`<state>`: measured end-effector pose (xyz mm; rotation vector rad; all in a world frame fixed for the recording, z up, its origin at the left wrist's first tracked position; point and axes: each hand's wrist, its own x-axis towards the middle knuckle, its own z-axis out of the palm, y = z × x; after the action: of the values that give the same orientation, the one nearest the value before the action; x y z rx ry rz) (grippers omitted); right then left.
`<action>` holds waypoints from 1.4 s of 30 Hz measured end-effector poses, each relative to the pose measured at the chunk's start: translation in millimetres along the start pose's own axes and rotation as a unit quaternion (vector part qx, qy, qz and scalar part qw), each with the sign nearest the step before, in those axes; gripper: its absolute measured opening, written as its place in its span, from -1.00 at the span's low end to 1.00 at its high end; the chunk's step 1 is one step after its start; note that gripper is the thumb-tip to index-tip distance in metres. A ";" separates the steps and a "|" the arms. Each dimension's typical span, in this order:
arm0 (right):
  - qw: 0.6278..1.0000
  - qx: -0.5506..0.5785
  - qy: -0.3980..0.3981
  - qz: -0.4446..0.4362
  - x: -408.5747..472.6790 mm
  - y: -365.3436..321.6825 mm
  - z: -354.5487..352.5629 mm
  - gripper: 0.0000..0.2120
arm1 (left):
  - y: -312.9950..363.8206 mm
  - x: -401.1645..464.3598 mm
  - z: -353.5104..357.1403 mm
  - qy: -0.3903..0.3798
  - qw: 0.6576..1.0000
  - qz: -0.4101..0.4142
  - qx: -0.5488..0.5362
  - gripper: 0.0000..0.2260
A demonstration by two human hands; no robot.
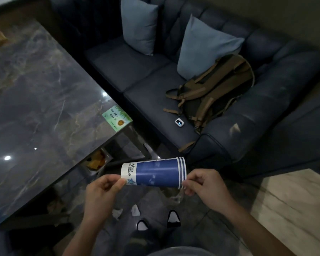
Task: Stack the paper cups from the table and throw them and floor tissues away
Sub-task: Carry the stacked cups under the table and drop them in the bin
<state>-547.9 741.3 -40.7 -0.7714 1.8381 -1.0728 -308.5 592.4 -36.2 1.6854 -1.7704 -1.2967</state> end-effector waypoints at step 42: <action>0.891 0.149 0.235 0.358 81.7 223.8 164.4 -0.84 | -176.8 213.1 157.1 -0.372 0.920 -0.038 0.116 -0.83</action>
<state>-458.3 712.7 -314.5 0.3842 2.0227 -1.0400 -374.8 476.2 -325.1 1.4798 -2.3613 -2.0198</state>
